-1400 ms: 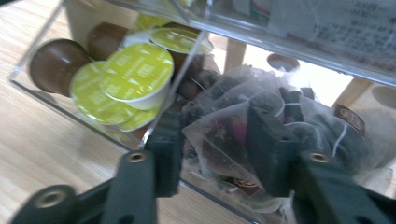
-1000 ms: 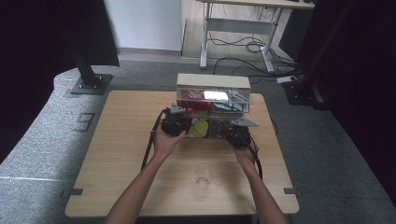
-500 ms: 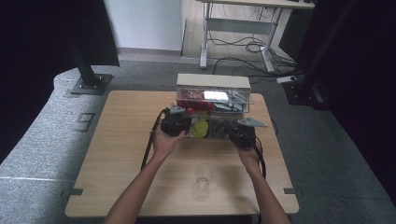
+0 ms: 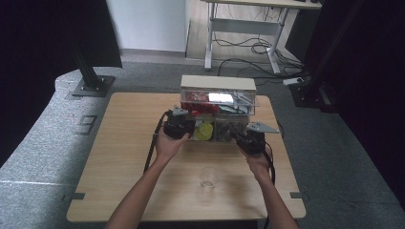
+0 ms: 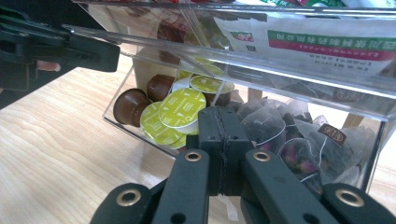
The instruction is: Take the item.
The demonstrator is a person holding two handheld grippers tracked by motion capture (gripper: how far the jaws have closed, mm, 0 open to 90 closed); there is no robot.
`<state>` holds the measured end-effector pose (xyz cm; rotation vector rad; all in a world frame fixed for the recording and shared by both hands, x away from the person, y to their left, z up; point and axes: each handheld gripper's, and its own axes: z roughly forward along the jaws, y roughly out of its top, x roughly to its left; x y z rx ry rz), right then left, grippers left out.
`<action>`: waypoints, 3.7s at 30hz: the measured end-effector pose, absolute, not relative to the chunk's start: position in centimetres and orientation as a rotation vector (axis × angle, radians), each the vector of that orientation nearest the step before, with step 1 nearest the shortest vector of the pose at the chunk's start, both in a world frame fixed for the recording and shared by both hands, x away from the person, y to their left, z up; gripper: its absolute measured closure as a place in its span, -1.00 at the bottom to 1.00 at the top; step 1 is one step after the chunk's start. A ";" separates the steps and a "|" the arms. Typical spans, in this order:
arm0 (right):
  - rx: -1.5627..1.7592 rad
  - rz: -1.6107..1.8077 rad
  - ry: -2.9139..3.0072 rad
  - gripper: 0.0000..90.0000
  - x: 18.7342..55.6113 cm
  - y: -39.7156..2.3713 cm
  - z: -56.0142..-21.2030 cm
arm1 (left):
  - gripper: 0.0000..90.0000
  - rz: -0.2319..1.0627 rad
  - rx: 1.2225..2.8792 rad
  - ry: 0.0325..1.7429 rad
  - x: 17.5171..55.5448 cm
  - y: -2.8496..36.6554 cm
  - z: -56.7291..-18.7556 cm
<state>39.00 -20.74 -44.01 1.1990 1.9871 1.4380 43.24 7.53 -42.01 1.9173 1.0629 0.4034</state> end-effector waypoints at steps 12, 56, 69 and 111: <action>1.193 1.481 1.961 0.97 37.3 -22.2 -44.0 | 0.95 0.398 1.914 1.069 43.4 7.5 -42.1; 1.019 1.682 1.977 0.97 31.2 -21.7 -42.9 | 0.94 0.394 1.933 1.065 43.5 7.0 -41.9; 0.996 1.705 1.992 0.97 30.2 -20.6 -42.8 | 0.94 0.390 1.933 1.067 43.5 6.9 -41.9; 0.890 1.714 2.141 0.96 28.2 -16.8 -45.4 | 0.94 0.390 1.935 1.067 43.5 6.8 -41.8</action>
